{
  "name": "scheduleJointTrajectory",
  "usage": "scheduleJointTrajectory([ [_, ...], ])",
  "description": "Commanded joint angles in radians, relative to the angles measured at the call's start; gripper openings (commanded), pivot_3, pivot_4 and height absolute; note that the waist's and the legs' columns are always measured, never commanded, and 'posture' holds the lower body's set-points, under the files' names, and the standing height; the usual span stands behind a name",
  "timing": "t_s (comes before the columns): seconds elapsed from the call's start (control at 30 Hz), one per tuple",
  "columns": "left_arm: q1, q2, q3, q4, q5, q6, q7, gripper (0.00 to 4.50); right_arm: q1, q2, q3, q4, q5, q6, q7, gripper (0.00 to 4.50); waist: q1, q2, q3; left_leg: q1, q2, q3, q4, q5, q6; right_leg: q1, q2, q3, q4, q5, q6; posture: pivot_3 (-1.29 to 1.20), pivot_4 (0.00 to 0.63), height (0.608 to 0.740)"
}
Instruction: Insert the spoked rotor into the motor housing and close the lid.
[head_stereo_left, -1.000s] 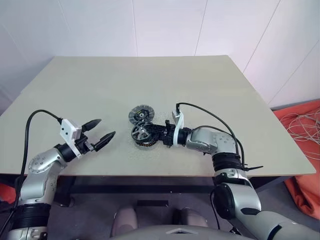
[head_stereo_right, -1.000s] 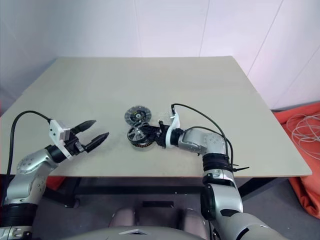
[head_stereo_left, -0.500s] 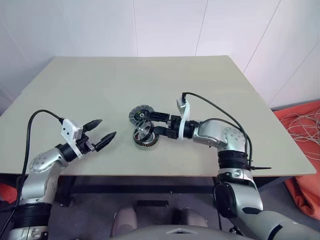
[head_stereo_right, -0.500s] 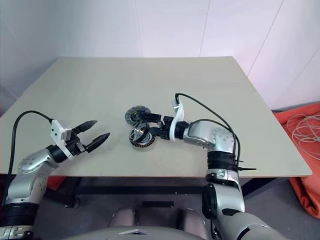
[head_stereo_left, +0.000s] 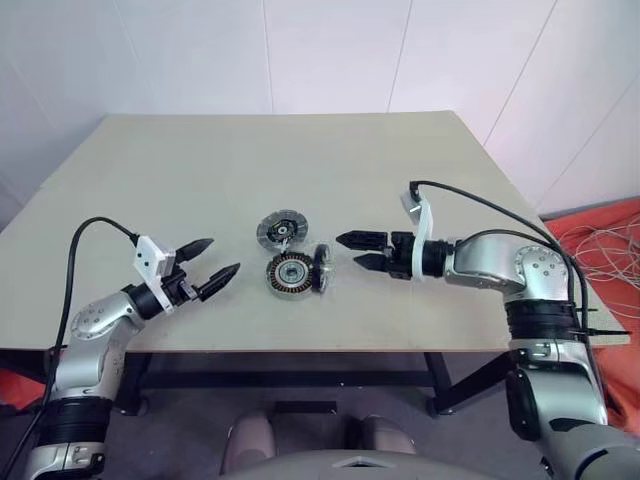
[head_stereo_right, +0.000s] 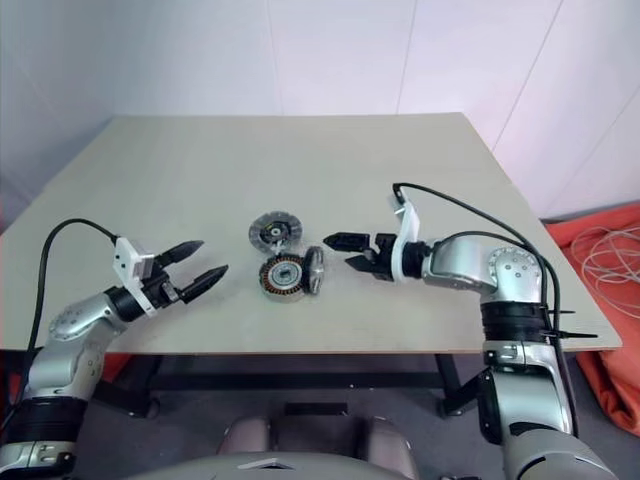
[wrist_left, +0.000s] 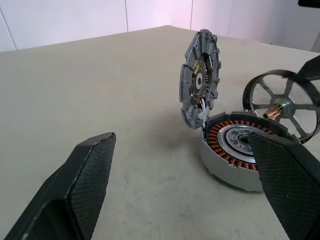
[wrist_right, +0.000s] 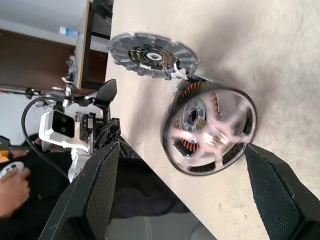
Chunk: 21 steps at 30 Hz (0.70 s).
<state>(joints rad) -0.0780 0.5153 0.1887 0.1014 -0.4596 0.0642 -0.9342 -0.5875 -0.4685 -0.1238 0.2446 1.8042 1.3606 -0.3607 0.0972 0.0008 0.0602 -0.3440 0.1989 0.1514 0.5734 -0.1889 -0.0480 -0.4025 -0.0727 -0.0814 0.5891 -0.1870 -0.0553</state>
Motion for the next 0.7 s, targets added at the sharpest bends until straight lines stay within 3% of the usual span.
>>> scheduleJointTrajectory([
  [0.03, -0.022, 0.002, 0.006, -0.009, 0.0, -0.023, -0.009, 4.5, -0.04, -0.017, 0.021, -0.07, -0.075, 0.002, 0.1, 4.45, 0.002, 0.0, 0.0, -0.001, 0.0, 0.0, 0.0, 0.0, 0.0, 0.0, 0.0, 0.0, 0.0, 0.0, 0.0, 0.0, 0.0, 0.74],
  [0.43, -0.017, 0.005, 0.014, -0.011, 0.0, -0.025, -0.006, 4.5, -0.044, -0.023, 0.037, -0.135, -0.302, 0.0, 0.331, 4.45, 0.007, 0.0, 0.0, -0.003, 0.003, -0.001, 0.002, 0.0, 0.001, -0.001, 0.0, 0.0, 0.0, 0.0, 0.0, 0.0, 0.0, 0.74],
  [0.7, -0.022, 0.0, 0.009, -0.008, 0.001, -0.026, -0.003, 4.5, -0.054, -0.011, 0.012, -0.121, -0.359, 0.021, 0.377, 4.45, 0.007, 0.0, 0.0, -0.003, 0.003, -0.001, 0.003, 0.0, 0.001, 0.0, 0.0, 0.0, 0.0, 0.0, 0.0, 0.0, 0.0, 0.74],
])
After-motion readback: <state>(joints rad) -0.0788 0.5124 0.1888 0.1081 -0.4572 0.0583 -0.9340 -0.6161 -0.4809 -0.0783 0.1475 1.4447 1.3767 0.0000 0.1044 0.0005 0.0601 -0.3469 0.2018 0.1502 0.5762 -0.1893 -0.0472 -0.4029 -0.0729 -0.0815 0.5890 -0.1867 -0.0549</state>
